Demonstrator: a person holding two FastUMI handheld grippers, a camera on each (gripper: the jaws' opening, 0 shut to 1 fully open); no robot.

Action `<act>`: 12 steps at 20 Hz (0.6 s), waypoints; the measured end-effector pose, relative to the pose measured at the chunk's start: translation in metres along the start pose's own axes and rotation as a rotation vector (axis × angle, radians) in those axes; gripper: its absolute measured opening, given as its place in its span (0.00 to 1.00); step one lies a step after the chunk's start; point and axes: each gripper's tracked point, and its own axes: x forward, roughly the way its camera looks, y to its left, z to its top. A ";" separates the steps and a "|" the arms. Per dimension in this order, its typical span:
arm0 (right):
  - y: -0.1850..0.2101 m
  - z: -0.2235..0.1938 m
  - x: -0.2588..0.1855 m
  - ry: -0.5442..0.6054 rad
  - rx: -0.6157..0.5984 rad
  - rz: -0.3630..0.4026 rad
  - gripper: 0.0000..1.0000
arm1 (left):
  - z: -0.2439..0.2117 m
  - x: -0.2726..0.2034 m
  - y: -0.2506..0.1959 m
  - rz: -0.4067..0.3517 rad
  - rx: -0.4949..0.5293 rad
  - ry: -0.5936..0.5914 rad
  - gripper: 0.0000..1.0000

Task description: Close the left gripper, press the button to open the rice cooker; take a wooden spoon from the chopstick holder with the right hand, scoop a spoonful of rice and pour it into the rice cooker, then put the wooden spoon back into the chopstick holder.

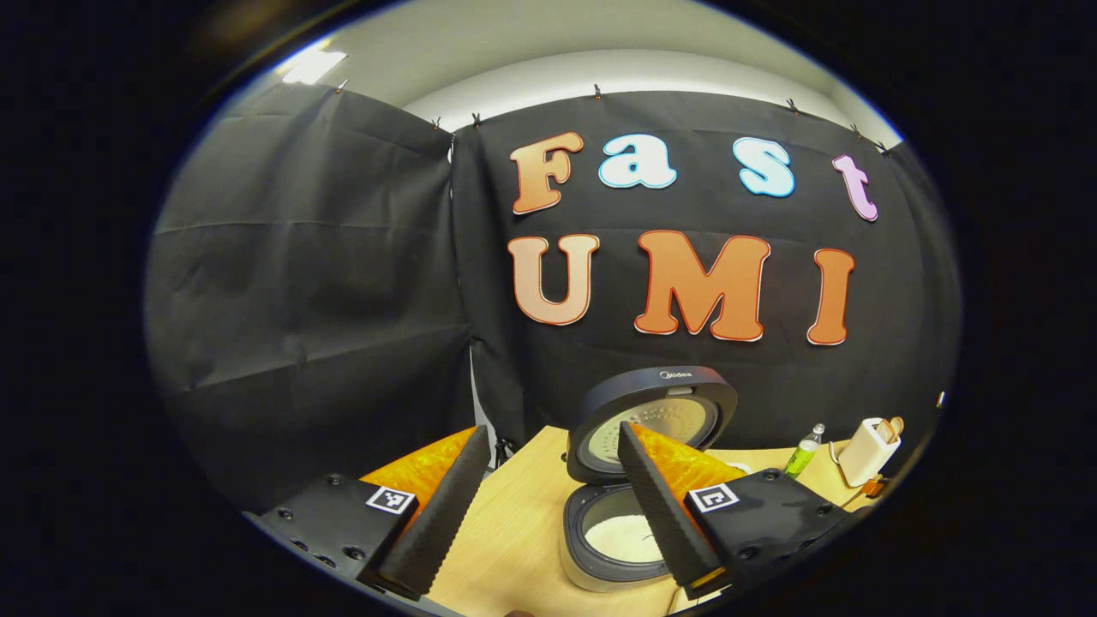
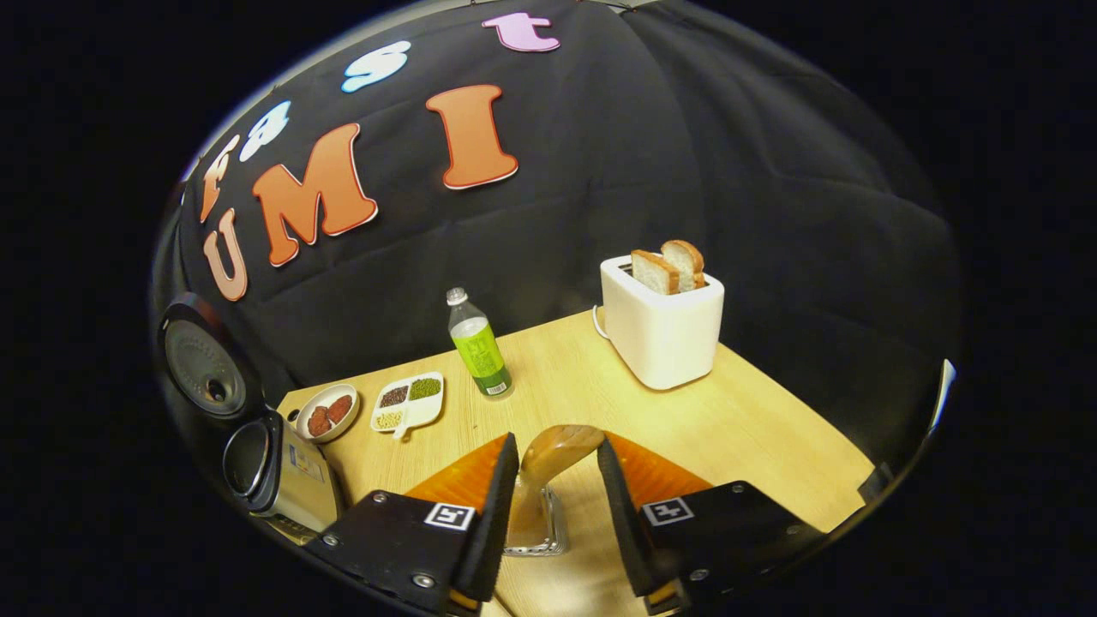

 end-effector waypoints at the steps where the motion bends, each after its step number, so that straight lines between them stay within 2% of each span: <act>1: -0.005 0.016 -0.006 -0.016 0.002 -0.005 0.62 | 0.001 0.002 -0.003 -0.006 0.001 -0.003 0.97; 2: -0.008 0.032 -0.012 -0.035 0.002 -0.011 0.73 | 0.004 0.003 -0.007 -0.013 0.005 -0.004 0.97; 4: -0.008 0.063 -0.025 -0.076 -0.012 -0.007 0.90 | 0.011 0.011 -0.018 -0.031 0.021 -0.011 0.97; 5: -0.007 0.079 -0.032 -0.101 -0.027 -0.003 0.93 | 0.015 0.016 -0.024 -0.042 0.030 -0.016 0.97; 8: -0.002 0.116 -0.053 -0.160 -0.087 0.008 0.95 | 0.034 0.034 -0.049 -0.091 0.032 -0.030 0.97; 12: -0.004 0.145 -0.079 -0.223 -0.132 -0.003 0.95 | 0.066 0.066 -0.087 -0.170 0.004 -0.067 0.97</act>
